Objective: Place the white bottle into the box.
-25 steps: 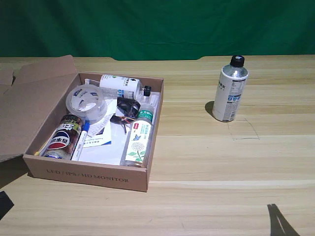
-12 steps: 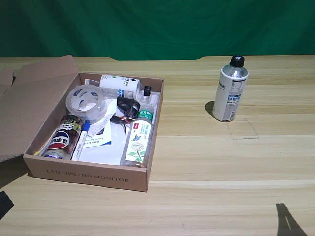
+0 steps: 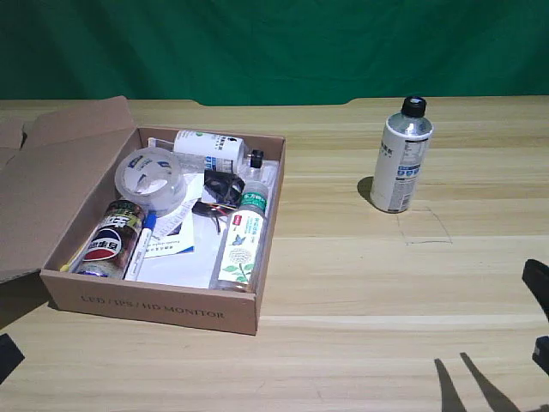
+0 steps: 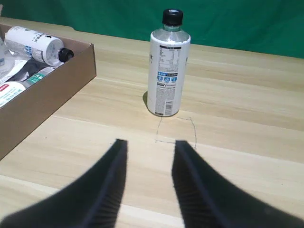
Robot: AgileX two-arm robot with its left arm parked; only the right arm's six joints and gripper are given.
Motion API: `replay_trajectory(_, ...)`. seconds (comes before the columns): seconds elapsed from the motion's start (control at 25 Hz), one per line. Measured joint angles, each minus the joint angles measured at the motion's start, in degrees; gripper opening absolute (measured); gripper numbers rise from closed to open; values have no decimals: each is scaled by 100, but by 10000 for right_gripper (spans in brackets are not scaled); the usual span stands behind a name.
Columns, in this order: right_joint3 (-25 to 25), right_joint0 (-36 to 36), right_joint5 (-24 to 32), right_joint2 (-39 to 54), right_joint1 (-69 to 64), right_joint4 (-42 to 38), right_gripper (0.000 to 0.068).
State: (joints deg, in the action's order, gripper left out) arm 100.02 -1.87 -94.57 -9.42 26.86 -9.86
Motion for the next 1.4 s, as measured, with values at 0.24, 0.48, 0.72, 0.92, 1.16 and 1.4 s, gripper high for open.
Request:
replay_trajectory(0.24,4,0,-363,-172,33,-100,659)
replay_trajectory(0.48,13,0,-379,-690,276,-268,680)
replay_trajectory(0.72,13,0,-379,-1626,1912,-334,642)
replay_trajectory(0.92,18,0,-379,-2321,3452,-192,623)
replay_trajectory(1.16,-11,0,-449,-3226,5029,-238,615)
replay_trajectory(1.4,-357,-112,-691,-4136,6063,-5,613)
